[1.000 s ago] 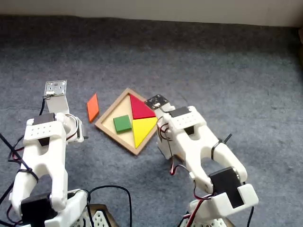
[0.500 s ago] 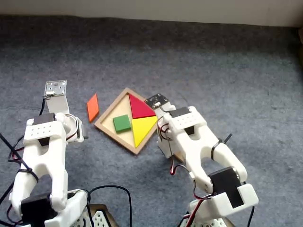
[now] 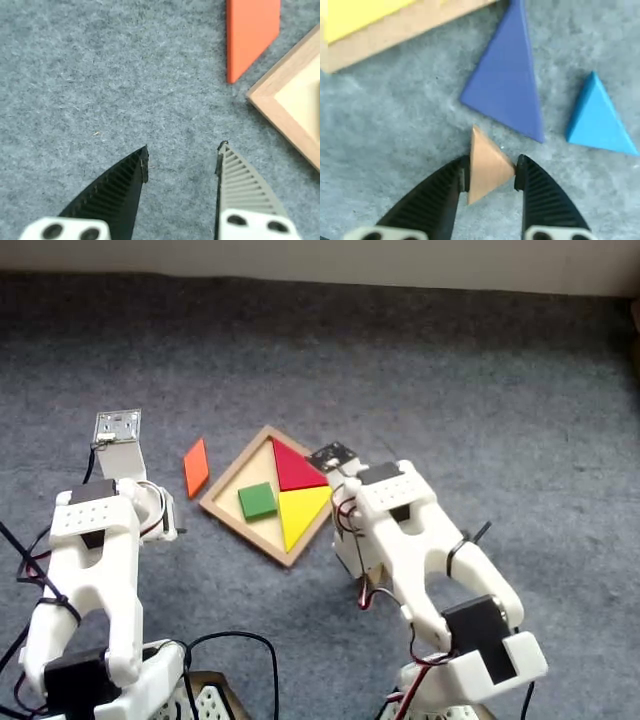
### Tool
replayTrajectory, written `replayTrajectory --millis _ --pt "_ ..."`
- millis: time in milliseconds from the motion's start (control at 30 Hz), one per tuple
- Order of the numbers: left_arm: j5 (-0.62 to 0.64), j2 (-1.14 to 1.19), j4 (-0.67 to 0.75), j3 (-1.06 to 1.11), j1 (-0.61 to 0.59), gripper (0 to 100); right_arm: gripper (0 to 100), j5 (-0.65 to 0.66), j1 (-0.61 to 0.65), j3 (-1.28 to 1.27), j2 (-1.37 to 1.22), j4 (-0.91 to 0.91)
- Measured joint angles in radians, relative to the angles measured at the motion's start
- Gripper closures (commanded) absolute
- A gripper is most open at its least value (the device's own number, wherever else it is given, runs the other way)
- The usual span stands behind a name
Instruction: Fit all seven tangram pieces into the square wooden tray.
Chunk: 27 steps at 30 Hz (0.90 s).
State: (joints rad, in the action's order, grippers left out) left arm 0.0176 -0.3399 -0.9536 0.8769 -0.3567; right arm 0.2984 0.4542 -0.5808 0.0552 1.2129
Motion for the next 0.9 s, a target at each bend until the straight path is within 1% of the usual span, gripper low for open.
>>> replayTrajectory --millis 133,233,333,400,567,767,900 --pt "0.0 0.0 0.0 0.0 0.0 77 86.0 0.002 0.0 0.028 0.08 0.038" --pt "0.0 0.0 0.0 0.0 0.0 77 86.0 0.003 0.023 0.031 0.115 0.058" --pt "0.0 0.0 0.0 0.0 0.0 77 86.0 0.003 0.083 0.078 0.12 0.058" --pt "0.0 0.0 0.0 0.0 0.0 77 86.0 0.029 0.13 0.115 0.112 0.058" --pt "0.0 0.0 0.0 0.0 0.0 77 86.0 0.091 0.224 0.259 -0.006 0.058" --pt "0.0 0.0 0.0 0.0 0.0 77 86.0 0.166 0.285 0.446 -0.224 0.058" --pt "0.0 0.0 0.0 0.0 0.0 77 86.0 0.203 0.301 0.532 -0.307 0.058"
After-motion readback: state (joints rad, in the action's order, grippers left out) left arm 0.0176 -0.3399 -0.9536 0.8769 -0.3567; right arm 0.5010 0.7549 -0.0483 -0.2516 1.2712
